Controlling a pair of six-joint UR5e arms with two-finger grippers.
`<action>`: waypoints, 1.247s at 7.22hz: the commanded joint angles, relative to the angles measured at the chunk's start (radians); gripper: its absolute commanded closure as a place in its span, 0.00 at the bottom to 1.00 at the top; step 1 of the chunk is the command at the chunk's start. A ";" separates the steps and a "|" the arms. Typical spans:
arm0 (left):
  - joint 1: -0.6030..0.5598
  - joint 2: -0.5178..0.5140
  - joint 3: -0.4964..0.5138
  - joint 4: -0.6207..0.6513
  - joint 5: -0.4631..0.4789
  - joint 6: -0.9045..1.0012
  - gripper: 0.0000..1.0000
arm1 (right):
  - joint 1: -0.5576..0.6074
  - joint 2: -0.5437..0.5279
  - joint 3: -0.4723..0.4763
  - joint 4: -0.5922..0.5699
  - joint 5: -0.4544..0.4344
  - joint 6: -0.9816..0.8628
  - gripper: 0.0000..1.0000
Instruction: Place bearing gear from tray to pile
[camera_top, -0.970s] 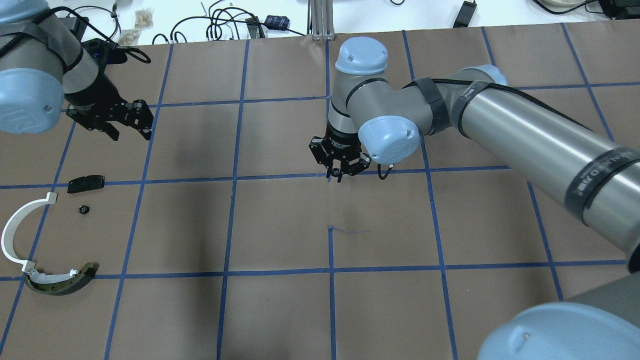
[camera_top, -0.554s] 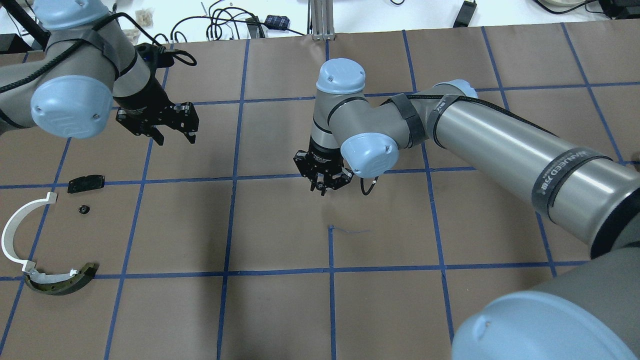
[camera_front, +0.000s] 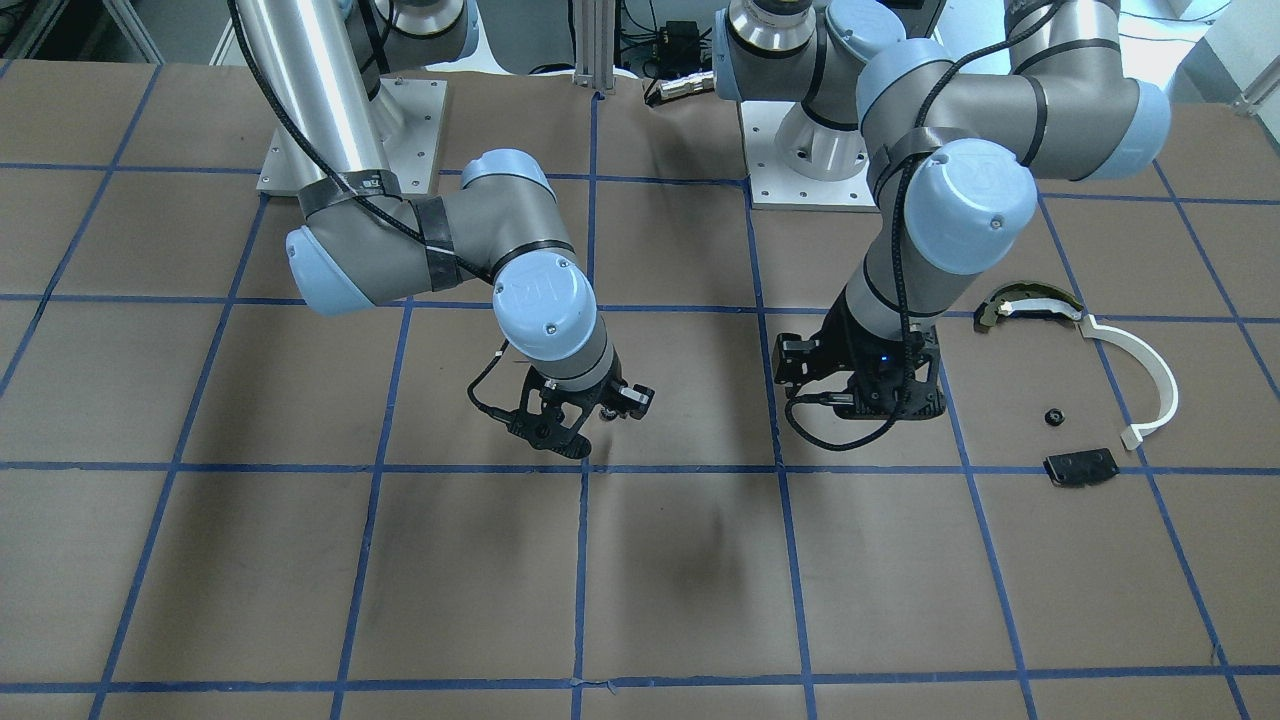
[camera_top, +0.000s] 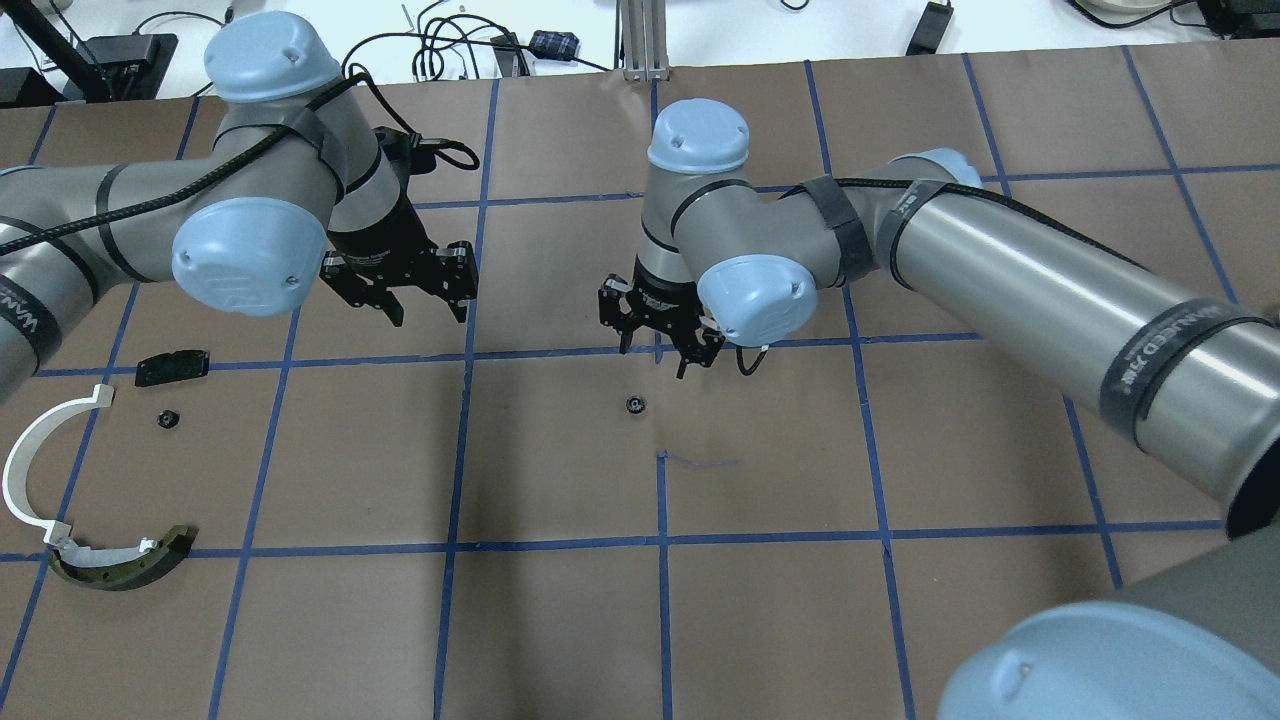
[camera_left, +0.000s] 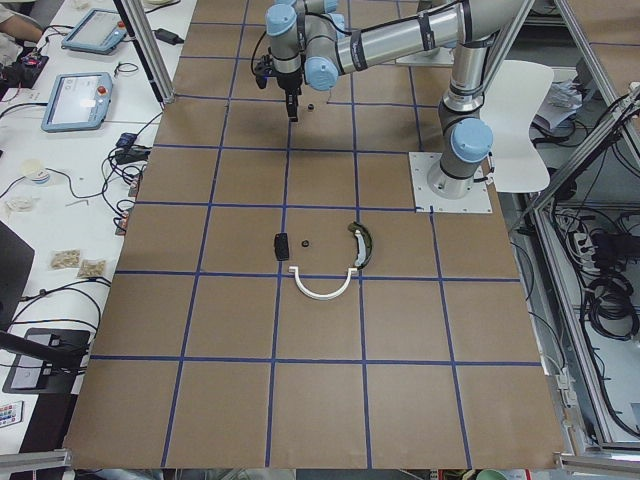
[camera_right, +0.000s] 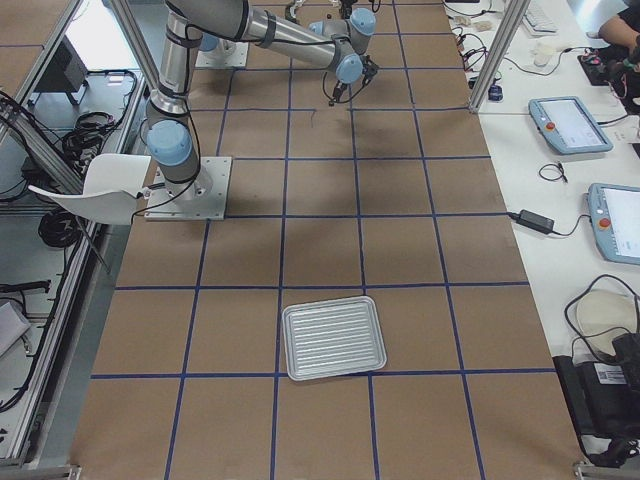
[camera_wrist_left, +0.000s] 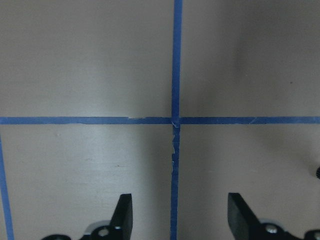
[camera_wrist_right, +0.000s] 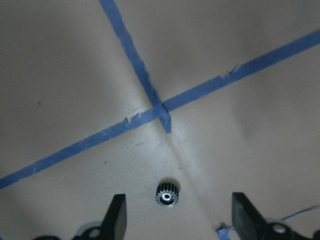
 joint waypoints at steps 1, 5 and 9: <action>-0.124 -0.037 -0.005 0.048 -0.048 -0.103 0.31 | -0.206 -0.112 -0.030 0.108 -0.056 -0.248 0.00; -0.329 -0.229 -0.005 0.265 -0.048 -0.378 0.31 | -0.422 -0.375 -0.058 0.435 -0.156 -0.570 0.00; -0.360 -0.297 -0.007 0.297 -0.027 -0.389 0.31 | -0.375 -0.413 -0.054 0.426 -0.165 -0.586 0.00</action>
